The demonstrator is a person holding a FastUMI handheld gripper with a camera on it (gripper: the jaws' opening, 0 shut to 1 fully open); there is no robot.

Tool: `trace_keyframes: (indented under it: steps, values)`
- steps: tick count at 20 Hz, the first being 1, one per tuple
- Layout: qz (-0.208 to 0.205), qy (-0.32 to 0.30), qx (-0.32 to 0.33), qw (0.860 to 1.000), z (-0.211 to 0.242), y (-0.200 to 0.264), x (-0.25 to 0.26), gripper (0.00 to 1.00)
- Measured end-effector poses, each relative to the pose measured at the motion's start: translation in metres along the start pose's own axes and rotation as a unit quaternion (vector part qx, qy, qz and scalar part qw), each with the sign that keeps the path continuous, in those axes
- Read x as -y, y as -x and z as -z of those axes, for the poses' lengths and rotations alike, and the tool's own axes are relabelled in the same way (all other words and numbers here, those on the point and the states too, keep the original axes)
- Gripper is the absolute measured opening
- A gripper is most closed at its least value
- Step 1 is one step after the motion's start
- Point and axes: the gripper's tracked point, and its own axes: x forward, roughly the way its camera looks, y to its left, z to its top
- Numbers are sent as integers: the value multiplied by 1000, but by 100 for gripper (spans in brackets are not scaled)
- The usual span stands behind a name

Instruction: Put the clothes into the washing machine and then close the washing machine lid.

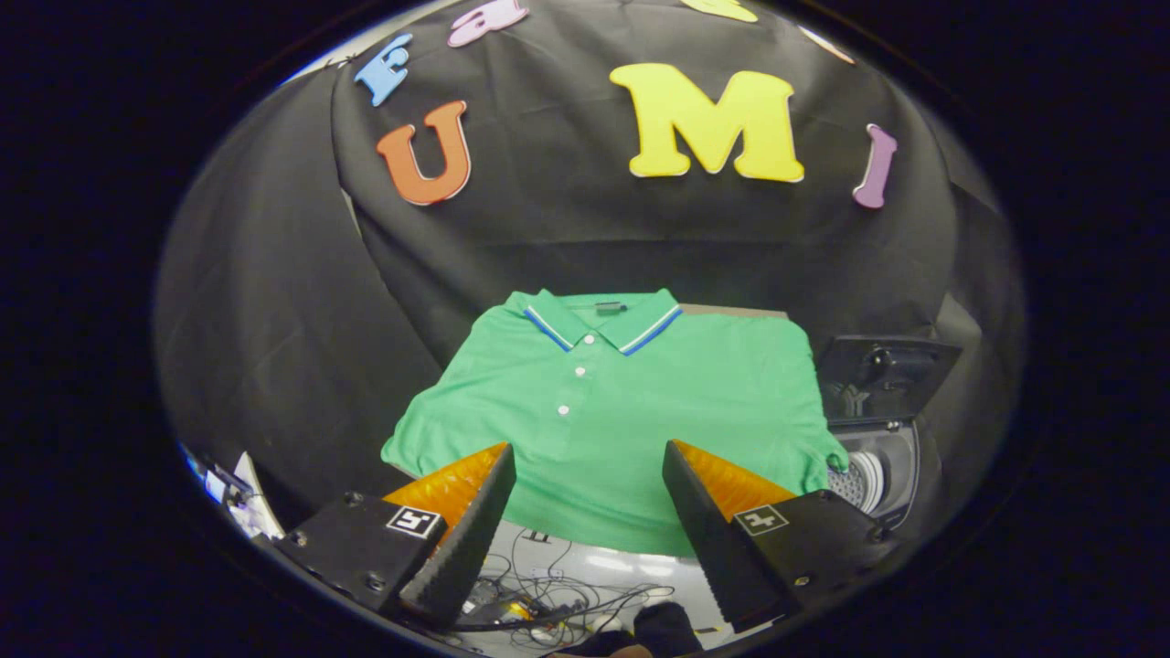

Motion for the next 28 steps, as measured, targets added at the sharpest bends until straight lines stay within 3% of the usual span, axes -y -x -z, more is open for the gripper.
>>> trace_keyframes:
  steps: [12, 28]
  values:
    - [34, -12, -164, 986, -13, -69, -4, 100]
    - [81, -6, -244, 966, -14, -96, -6, 100]
